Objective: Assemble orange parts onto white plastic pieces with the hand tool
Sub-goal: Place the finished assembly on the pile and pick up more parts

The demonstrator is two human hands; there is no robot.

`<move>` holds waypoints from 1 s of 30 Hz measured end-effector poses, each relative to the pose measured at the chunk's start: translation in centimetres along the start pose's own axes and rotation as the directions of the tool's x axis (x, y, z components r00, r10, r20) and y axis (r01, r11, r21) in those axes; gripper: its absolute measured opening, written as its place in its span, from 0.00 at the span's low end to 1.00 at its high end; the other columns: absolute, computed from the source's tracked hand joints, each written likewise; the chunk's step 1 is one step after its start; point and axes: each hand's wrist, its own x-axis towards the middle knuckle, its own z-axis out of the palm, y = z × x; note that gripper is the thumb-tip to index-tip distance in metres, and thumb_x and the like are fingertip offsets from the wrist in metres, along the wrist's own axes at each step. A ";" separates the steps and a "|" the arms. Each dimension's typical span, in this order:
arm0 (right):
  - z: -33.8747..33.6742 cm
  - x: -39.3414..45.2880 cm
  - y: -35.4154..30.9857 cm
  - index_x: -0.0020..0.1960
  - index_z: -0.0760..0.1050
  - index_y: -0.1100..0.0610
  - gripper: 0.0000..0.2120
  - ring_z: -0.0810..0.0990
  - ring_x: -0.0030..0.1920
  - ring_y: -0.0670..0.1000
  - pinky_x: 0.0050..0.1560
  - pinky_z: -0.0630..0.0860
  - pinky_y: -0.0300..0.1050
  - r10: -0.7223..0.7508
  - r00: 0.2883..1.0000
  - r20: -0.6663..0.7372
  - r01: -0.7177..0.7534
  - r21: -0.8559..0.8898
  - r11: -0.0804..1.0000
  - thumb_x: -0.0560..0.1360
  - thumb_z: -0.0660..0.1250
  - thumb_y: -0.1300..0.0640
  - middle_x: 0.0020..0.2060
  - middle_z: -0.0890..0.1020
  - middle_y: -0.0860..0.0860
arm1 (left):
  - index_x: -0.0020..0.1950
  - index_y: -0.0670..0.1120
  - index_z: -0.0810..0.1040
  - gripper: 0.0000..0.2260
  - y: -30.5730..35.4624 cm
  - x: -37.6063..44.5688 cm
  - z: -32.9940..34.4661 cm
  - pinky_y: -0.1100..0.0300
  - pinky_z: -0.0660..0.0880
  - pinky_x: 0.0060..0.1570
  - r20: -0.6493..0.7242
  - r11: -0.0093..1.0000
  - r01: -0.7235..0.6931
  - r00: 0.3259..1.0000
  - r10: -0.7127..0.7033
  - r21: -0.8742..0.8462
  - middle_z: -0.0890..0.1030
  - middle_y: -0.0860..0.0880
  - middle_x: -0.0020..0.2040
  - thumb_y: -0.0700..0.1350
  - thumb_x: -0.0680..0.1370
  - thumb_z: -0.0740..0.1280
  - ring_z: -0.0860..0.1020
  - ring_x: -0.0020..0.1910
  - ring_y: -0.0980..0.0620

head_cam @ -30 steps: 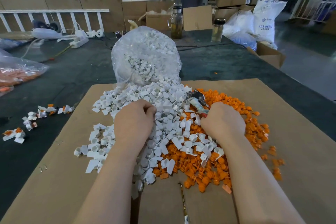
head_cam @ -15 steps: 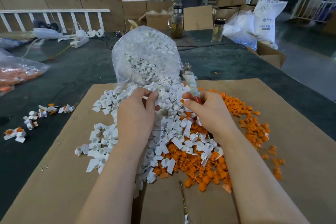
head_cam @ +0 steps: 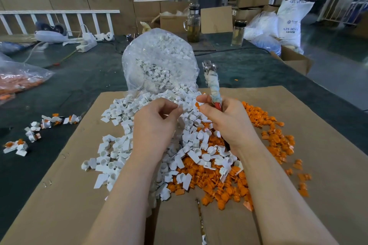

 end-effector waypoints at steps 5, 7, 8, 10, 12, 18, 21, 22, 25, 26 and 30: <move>0.3 -0.1 0.2 0.51 0.82 0.49 0.06 0.76 0.30 0.33 0.31 0.69 0.26 -0.031 0.999 0.012 0.030 0.026 0.999 0.77 0.69 0.58 0.35 0.82 0.39 | 0.41 0.52 0.80 0.06 0.8 -0.3 0.6 0.67 0.76 0.33 0.060 0.987 0.031 0.998 -0.022 -0.155 0.84 0.52 0.34 0.45 0.76 0.73 0.83 0.32 0.57; 0.5 -0.1 0.3 0.53 0.82 0.51 0.06 0.75 0.30 0.33 0.30 0.69 0.26 -0.040 0.998 0.039 0.039 0.029 0.999 0.77 0.69 0.58 0.30 0.80 0.35 | 0.42 0.51 0.79 0.05 1.0 -0.5 0.8 0.68 0.76 0.29 0.082 0.977 0.048 0.996 -0.031 -0.207 0.84 0.52 0.33 0.45 0.77 0.72 0.83 0.30 0.56; 0.6 -0.1 0.3 0.54 0.82 0.52 0.07 0.75 0.29 0.33 0.30 0.69 0.26 -0.047 0.998 0.048 0.045 0.027 0.999 0.77 0.69 0.58 0.29 0.79 0.35 | 0.43 0.51 0.79 0.05 1.1 -0.6 0.8 0.68 0.76 0.29 0.086 0.976 0.050 0.996 -0.033 -0.213 0.84 0.52 0.32 0.45 0.77 0.72 0.83 0.30 0.55; 0.7 -0.1 0.3 0.52 0.82 0.52 0.06 0.76 0.29 0.37 0.31 0.71 0.27 -0.062 0.997 0.038 0.061 0.015 0.998 0.77 0.70 0.58 0.31 0.80 0.40 | 0.43 0.51 0.79 0.05 1.2 -0.7 0.7 0.68 0.75 0.27 0.090 0.970 0.064 0.995 -0.044 -0.236 0.84 0.52 0.32 0.44 0.77 0.72 0.83 0.31 0.56; 0.8 -0.1 0.4 0.49 0.81 0.50 0.05 0.79 0.36 0.40 0.37 0.73 0.28 -0.078 0.997 0.011 0.078 -0.004 0.997 0.76 0.70 0.59 0.37 0.82 0.46 | 0.43 0.50 0.80 0.04 1.3 -0.6 0.6 0.69 0.74 0.27 0.087 0.959 0.080 0.994 -0.059 -0.270 0.84 0.52 0.32 0.43 0.76 0.73 0.84 0.32 0.56; 0.9 0.1 0.7 0.44 0.78 0.52 0.04 0.76 0.32 0.37 0.34 0.70 0.27 -0.104 0.995 -0.002 0.104 -0.040 0.994 0.76 0.70 0.58 0.29 0.79 0.38 | 0.44 0.46 0.83 0.03 1.4 -0.5 0.7 0.65 0.79 0.37 0.072 0.904 0.115 0.993 -0.093 -0.411 0.86 0.50 0.37 0.45 0.76 0.73 0.85 0.37 0.53; 0.9 0.1 0.8 0.43 0.77 0.50 0.04 0.77 0.34 0.36 0.36 0.71 0.27 -0.132 0.991 0.003 0.132 -0.073 0.989 0.76 0.70 0.57 0.33 0.80 0.41 | 0.43 0.45 0.83 0.03 1.4 -0.4 0.8 0.66 0.78 0.36 0.049 0.872 0.158 0.987 -0.153 -0.463 0.85 0.49 0.35 0.43 0.75 0.74 0.85 0.36 0.53; 1.0 0.1 0.8 0.44 0.77 0.50 0.04 0.77 0.34 0.36 0.36 0.71 0.27 -0.138 0.990 0.003 0.138 -0.094 0.986 0.76 0.70 0.57 0.34 0.79 0.43 | 0.43 0.46 0.83 0.02 1.4 -0.3 0.8 0.65 0.78 0.35 0.043 0.859 0.167 0.985 -0.168 -0.483 0.85 0.49 0.35 0.40 0.75 0.74 0.85 0.35 0.52; 1.0 0.2 0.8 0.43 0.77 0.48 0.05 0.76 0.33 0.36 0.35 0.70 0.28 -0.151 0.988 -0.018 0.148 -0.124 0.981 0.76 0.70 0.57 0.34 0.78 0.43 | 0.46 0.44 0.82 0.04 1.3 -0.2 0.6 0.65 0.78 0.34 0.021 0.826 0.176 0.981 -0.195 -0.535 0.85 0.46 0.35 0.37 0.74 0.74 0.85 0.35 0.52; 1.0 0.2 0.8 0.43 0.77 0.48 0.05 0.76 0.34 0.37 0.36 0.71 0.28 -0.157 0.987 -0.029 0.152 -0.119 0.981 0.76 0.70 0.57 0.34 0.79 0.42 | 0.48 0.44 0.81 0.05 1.3 -0.2 0.7 0.64 0.79 0.34 0.017 0.821 0.178 0.979 -0.202 -0.543 0.85 0.46 0.36 0.37 0.74 0.74 0.85 0.35 0.51; 1.2 0.1 0.7 0.46 0.78 0.51 0.03 0.78 0.36 0.37 0.38 0.73 0.29 -0.199 0.978 -0.064 0.191 -0.108 0.976 0.76 0.70 0.58 0.36 0.80 0.43 | 0.49 0.45 0.80 0.07 1.4 -0.2 1.0 0.63 0.80 0.36 0.033 0.814 0.204 0.974 -0.222 -0.544 0.84 0.41 0.42 0.35 0.75 0.73 0.86 0.38 0.49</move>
